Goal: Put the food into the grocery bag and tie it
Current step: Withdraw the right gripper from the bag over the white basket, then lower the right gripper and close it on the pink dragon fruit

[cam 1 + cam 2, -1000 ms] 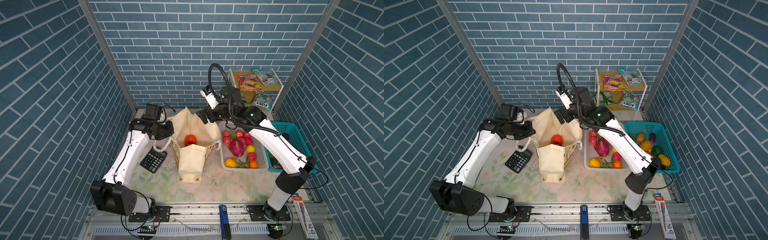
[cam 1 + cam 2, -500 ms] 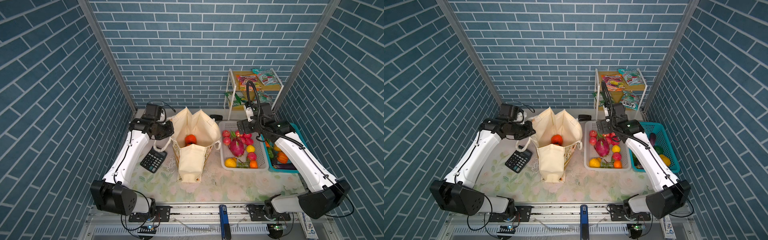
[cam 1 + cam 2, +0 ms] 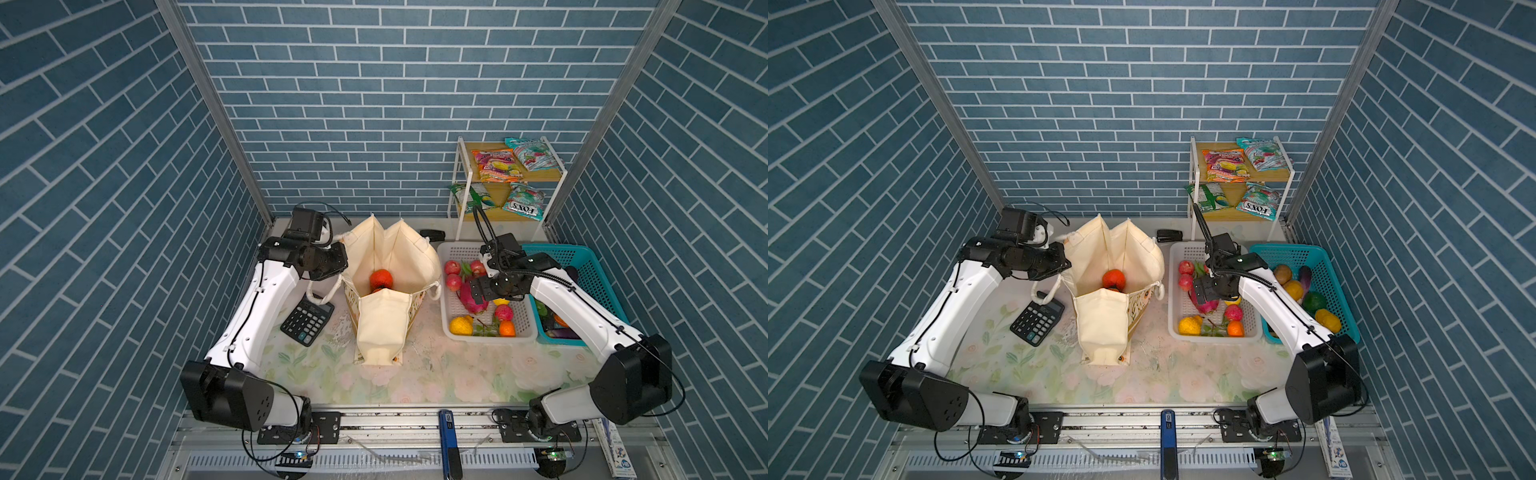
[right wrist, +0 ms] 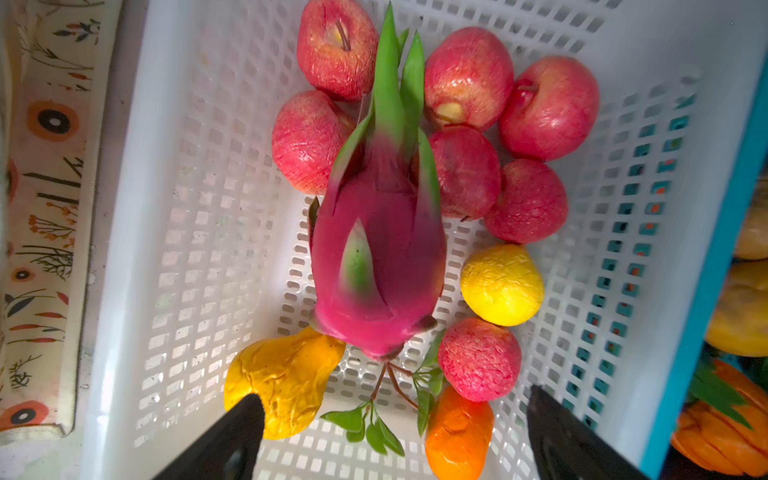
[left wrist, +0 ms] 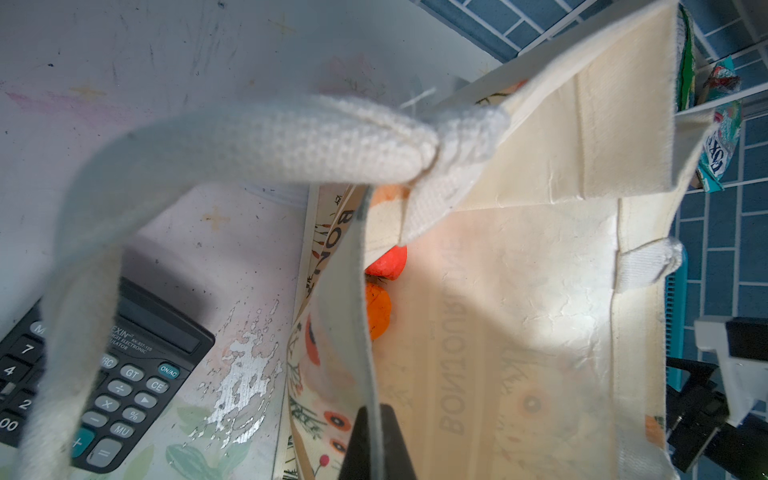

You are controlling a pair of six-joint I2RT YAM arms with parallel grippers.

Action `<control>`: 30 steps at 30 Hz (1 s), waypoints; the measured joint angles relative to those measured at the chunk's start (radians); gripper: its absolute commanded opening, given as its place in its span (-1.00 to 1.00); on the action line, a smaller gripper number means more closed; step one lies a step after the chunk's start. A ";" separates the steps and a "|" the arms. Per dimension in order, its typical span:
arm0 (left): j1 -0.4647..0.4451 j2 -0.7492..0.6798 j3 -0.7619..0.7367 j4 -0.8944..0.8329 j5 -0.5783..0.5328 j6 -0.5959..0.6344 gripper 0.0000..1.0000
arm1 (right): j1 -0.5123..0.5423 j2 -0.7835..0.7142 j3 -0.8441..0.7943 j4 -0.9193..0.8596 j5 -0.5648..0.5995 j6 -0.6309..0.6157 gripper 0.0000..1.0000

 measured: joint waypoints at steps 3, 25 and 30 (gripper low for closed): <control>0.000 0.000 0.000 0.000 0.000 0.000 -1.00 | -0.001 0.068 0.028 -0.003 -0.021 0.000 0.97; 0.000 0.000 0.003 -0.012 0.001 0.004 -1.00 | -0.004 0.322 0.183 -0.021 -0.004 -0.010 0.97; 0.000 -0.001 0.004 -0.014 0.001 0.004 -1.00 | -0.004 0.354 0.182 -0.016 -0.004 0.000 0.97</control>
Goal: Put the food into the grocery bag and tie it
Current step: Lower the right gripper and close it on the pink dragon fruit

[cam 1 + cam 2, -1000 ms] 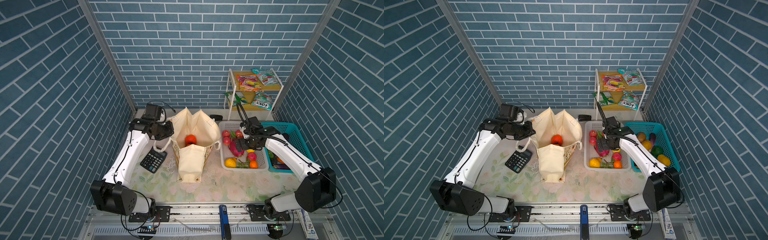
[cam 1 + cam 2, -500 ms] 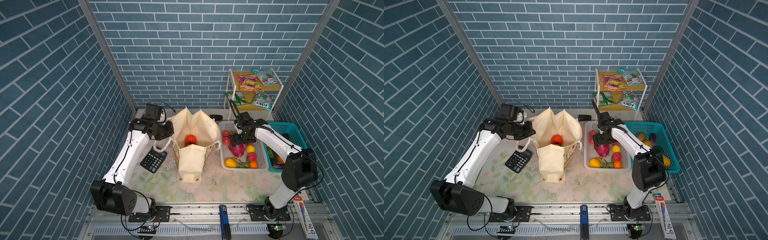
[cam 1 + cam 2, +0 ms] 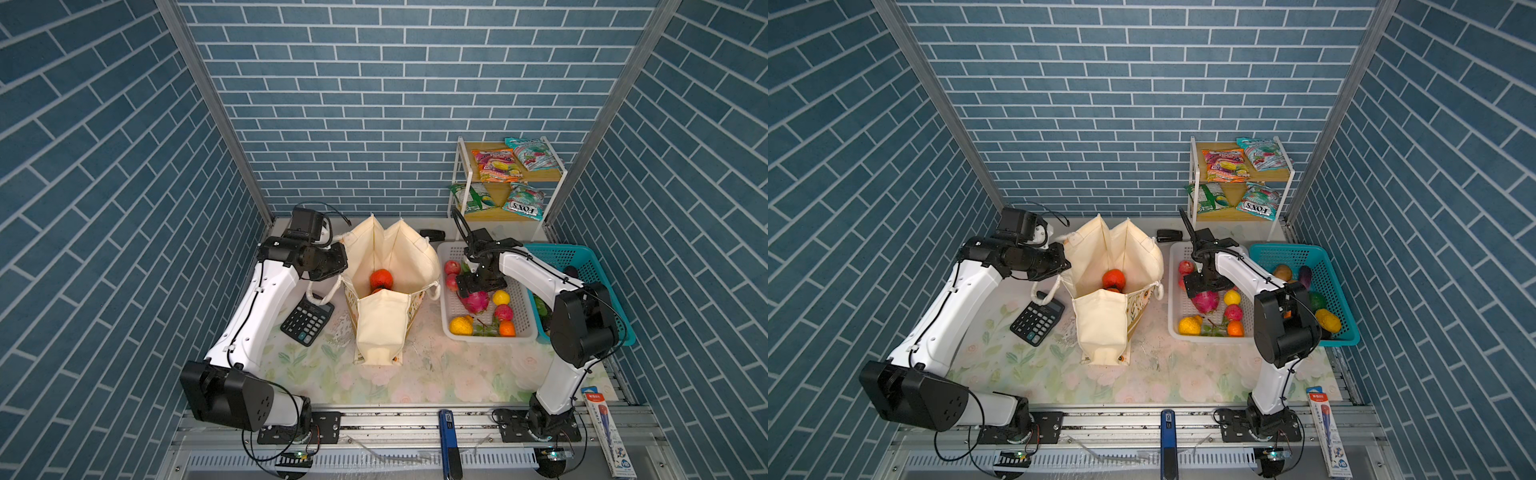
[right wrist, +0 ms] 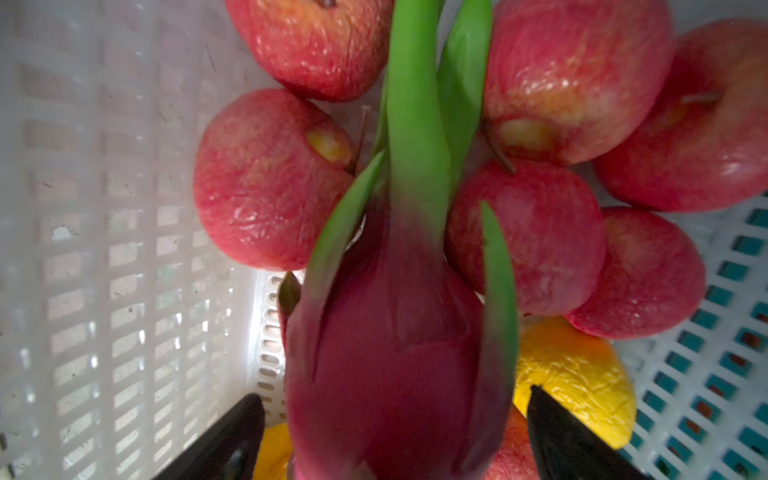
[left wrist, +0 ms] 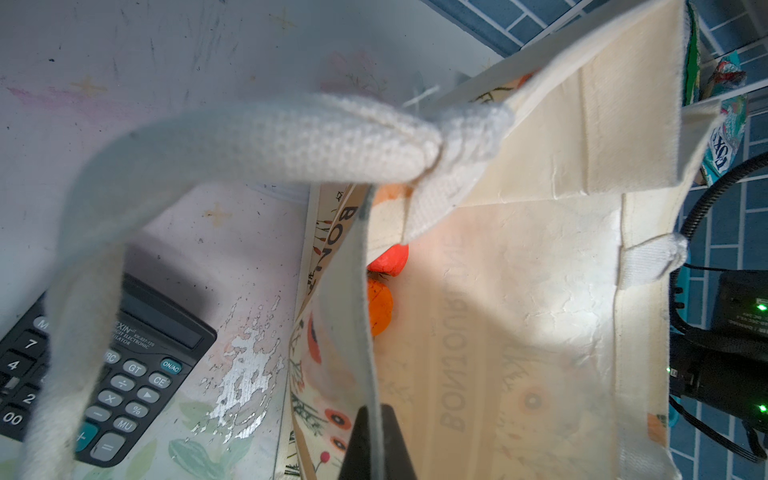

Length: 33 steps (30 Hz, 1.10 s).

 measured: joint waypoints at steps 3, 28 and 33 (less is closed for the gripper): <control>0.000 -0.002 0.000 -0.001 0.000 0.000 -1.00 | 0.000 0.010 0.000 0.011 0.000 0.010 0.97; 0.000 -0.011 0.000 -0.011 0.000 0.000 -1.00 | 0.000 -0.080 -0.006 -0.050 0.000 0.051 0.34; 0.000 -0.011 0.000 -0.014 0.000 0.000 -1.00 | 0.000 -0.227 0.011 -0.099 0.003 0.048 0.34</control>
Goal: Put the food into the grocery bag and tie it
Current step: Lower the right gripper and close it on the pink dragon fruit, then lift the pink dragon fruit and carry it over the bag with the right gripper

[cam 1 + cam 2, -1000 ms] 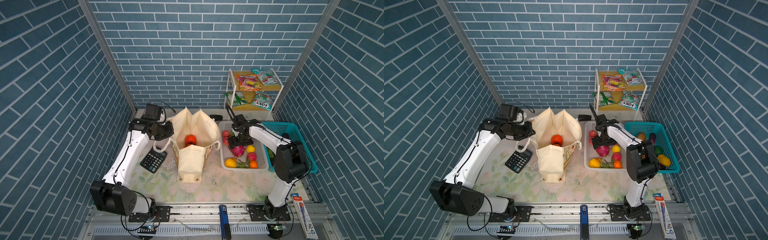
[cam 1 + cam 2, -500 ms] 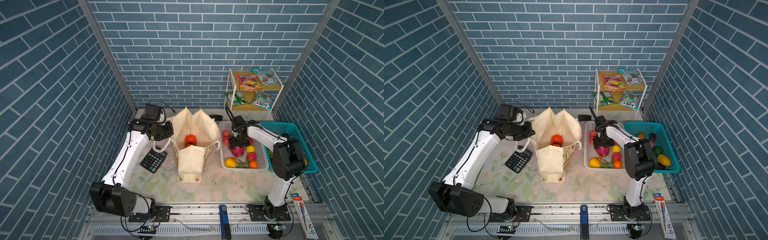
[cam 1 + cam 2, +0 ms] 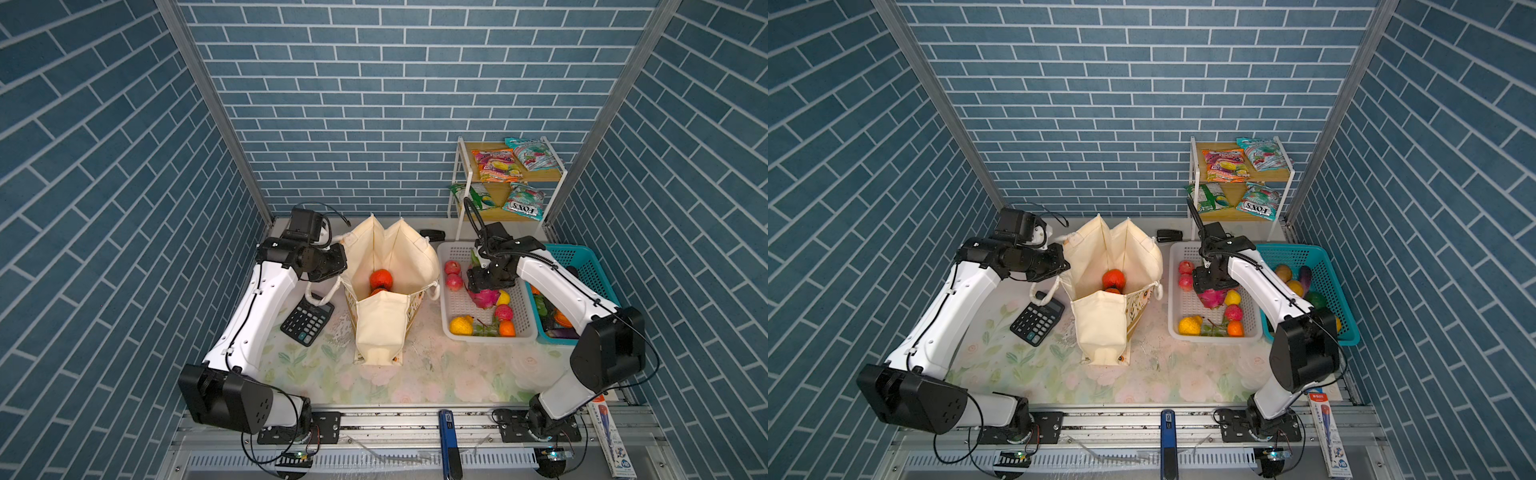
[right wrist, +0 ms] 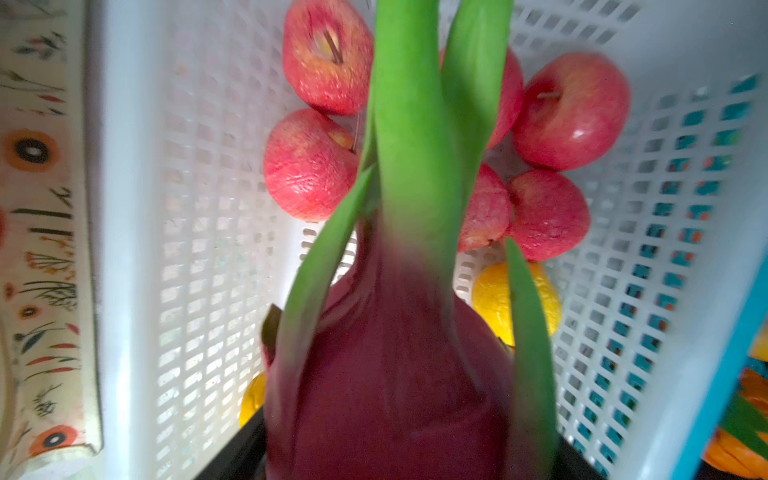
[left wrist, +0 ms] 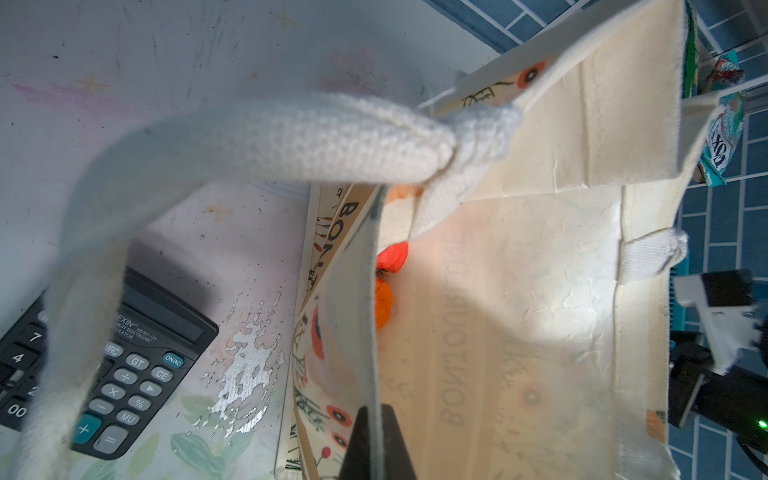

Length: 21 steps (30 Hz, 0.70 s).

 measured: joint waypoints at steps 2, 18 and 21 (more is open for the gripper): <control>0.000 0.001 0.000 -0.001 0.000 0.000 -1.00 | 0.000 -0.040 0.028 -0.011 -0.001 -0.007 0.34; 0.000 0.009 0.030 -0.047 0.000 0.022 -1.00 | 0.013 -0.175 0.213 0.174 -0.225 -0.085 0.22; 0.000 0.015 0.032 -0.050 0.000 0.024 -1.00 | 0.031 -0.150 0.285 0.209 -0.251 -0.085 0.22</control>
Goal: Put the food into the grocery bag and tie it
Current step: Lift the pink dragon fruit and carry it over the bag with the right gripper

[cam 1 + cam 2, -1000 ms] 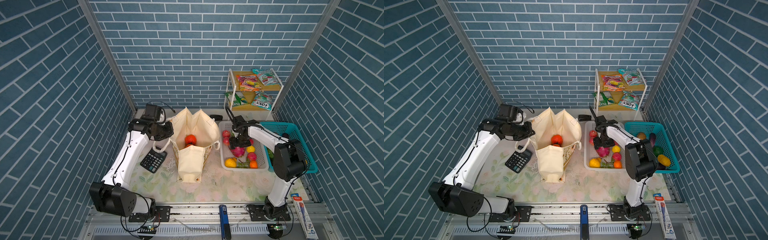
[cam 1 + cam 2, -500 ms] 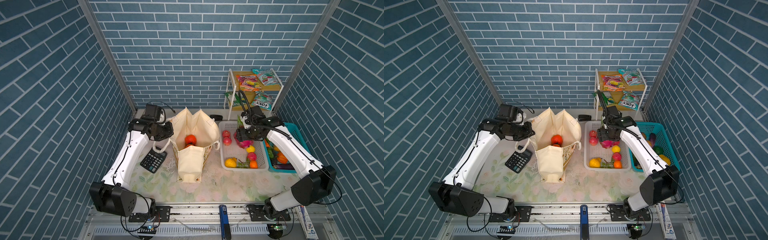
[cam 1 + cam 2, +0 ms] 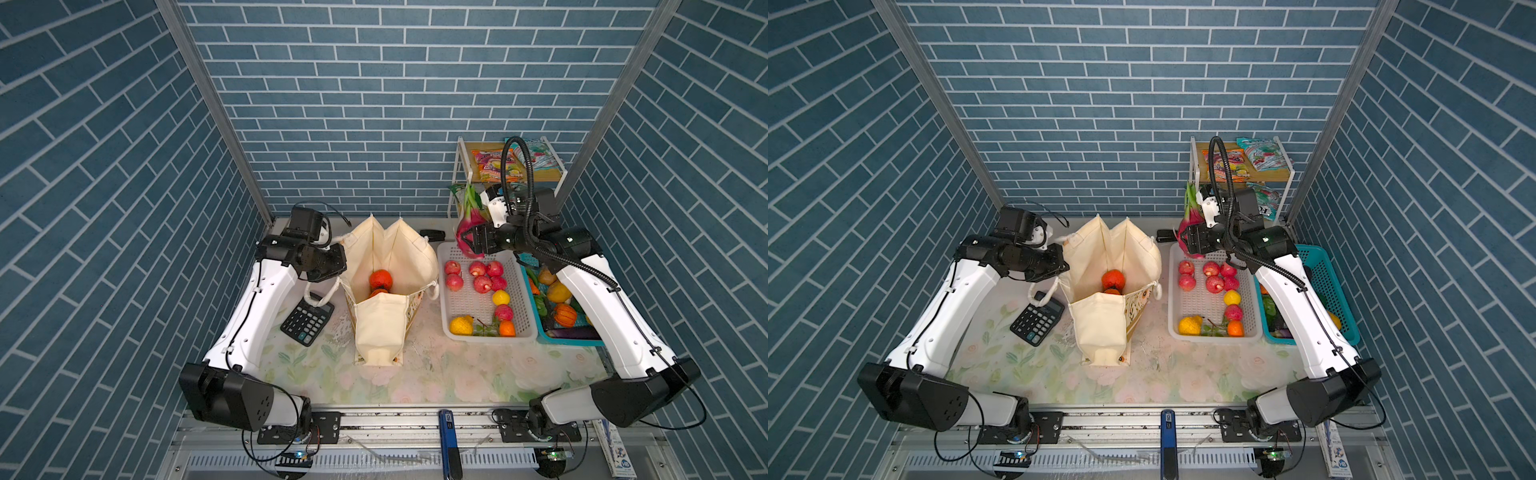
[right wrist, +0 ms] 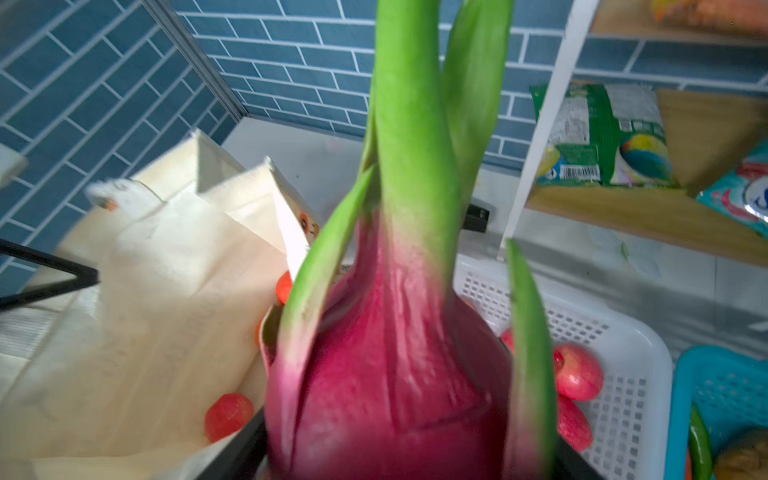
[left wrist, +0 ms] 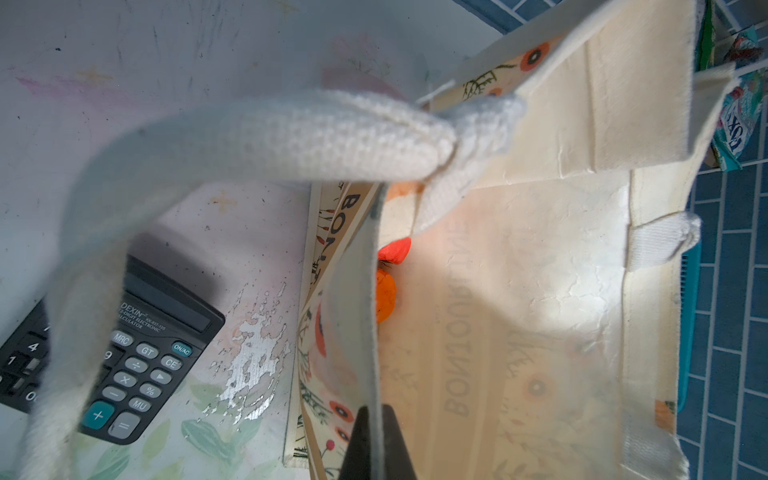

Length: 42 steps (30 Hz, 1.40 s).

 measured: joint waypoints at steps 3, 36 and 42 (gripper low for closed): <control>0.000 0.004 0.000 0.001 0.000 0.000 -1.00 | 0.041 0.045 0.084 0.030 -0.021 -0.002 0.22; 0.000 0.040 0.033 0.001 0.025 0.002 -1.00 | 0.323 0.438 0.295 0.119 -0.212 -0.081 0.22; 0.000 0.040 0.033 0.002 0.027 0.001 -1.00 | 0.332 0.459 0.262 0.125 -0.217 -0.090 0.22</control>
